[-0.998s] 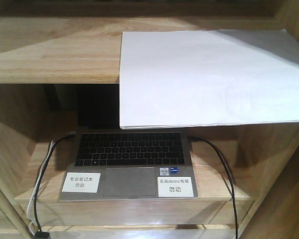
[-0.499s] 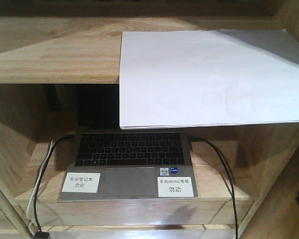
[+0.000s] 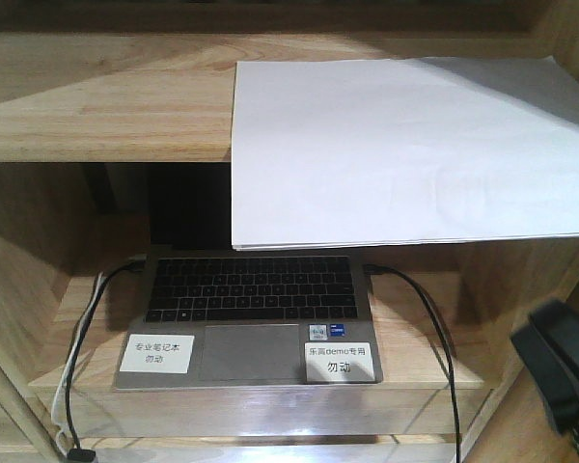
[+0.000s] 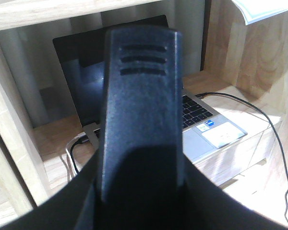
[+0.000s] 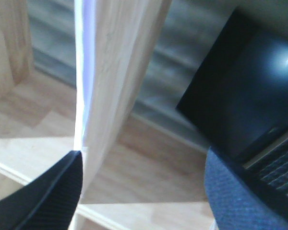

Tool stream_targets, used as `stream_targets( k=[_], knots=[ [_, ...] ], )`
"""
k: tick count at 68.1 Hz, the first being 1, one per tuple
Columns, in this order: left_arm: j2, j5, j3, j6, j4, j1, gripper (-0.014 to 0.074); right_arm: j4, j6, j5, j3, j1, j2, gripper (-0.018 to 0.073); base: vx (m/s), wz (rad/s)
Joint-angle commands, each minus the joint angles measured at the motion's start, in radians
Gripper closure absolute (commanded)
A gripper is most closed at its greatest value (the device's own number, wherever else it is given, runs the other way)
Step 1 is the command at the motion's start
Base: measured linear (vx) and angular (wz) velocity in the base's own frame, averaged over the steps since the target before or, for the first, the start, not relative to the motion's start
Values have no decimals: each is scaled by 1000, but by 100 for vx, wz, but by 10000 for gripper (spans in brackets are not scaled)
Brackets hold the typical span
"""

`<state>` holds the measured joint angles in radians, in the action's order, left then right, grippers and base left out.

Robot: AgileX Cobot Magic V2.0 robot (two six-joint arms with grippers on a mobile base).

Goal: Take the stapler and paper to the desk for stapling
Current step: 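Move the right gripper to the white paper sheet edge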

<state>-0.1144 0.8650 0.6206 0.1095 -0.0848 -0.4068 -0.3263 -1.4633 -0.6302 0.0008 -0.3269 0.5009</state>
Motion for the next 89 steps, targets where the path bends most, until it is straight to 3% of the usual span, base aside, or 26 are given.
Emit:
stream_targets(
  k=[1, 15, 44, 59, 69, 89],
  knots=[
    [-13, -116, 28, -5, -13, -4, 603, -11, 3, -178, -76, -1, 101, 45, 0, 0],
    [-13, -116, 28, -5, -13, -4, 603, -32, 3, -324, -158, -1, 280, 45, 0, 0],
    [-13, -116, 28, -5, -13, -4, 603, 11, 30, -362, -270, -1, 418, 47, 0, 0],
    [-13, -116, 28, -5, -13, -4, 603, 63, 30, -423, -303, -1, 507, 93, 0, 0],
    [-13, -116, 28, -5, -13, -4, 603, 75, 30, -465, -309, -1, 537, 176, 0, 0],
    [-13, -116, 28, -5, -13, -4, 603, 78, 22, -495, -309, -1, 538, 543, 0, 0]
  ],
)
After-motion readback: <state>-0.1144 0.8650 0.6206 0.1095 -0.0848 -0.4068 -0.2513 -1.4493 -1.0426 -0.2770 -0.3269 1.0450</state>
